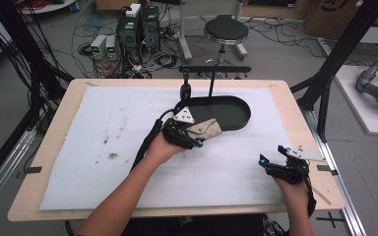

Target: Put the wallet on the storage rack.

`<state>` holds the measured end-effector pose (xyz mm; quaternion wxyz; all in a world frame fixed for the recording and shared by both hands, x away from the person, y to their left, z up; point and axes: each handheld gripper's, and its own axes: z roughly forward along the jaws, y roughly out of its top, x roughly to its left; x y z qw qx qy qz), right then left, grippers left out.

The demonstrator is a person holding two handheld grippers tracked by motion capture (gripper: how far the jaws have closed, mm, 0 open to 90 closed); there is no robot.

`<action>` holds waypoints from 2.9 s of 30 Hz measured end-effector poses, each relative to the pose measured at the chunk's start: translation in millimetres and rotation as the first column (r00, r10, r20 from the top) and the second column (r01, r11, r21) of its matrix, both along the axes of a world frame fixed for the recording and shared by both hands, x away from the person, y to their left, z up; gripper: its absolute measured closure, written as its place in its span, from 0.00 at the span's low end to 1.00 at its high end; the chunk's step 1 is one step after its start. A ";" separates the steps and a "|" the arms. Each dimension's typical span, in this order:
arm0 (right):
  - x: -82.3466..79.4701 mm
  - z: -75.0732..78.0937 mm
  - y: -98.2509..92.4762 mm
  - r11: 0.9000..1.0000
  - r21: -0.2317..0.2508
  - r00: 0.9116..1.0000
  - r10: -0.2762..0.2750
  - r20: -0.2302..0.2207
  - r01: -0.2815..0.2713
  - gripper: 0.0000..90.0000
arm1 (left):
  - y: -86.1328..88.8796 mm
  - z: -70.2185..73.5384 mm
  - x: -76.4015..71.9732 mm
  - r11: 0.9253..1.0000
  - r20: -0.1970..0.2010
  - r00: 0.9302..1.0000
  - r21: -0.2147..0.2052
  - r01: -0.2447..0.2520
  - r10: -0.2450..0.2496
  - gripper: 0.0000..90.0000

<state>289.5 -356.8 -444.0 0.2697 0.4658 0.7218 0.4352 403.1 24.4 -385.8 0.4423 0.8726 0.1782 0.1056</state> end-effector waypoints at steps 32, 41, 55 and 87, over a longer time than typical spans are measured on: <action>2.0 -0.6 1.8 1.000 0.007 1.000 0.011 0.006 -0.011 0.18 | -22.5 -31.3 104.3 0.995 -0.009 1.000 0.100 -0.007 0.008 0.40; 1.9 -0.9 2.4 1.000 0.009 1.000 0.010 0.001 -0.010 0.18 | -26.0 -47.5 110.9 0.982 -0.039 0.999 0.187 -0.030 0.038 0.40; 1.8 -0.4 4.3 1.000 0.008 1.000 0.011 0.001 -0.011 0.18 | -26.1 -37.2 109.0 0.981 -0.028 0.995 0.170 -0.091 0.097 0.23; 11.1 -1.2 25.8 0.998 -0.033 0.998 0.062 -0.013 -0.062 0.18 | 52.6 6.8 34.3 0.997 0.006 0.997 -0.011 -0.076 0.076 0.23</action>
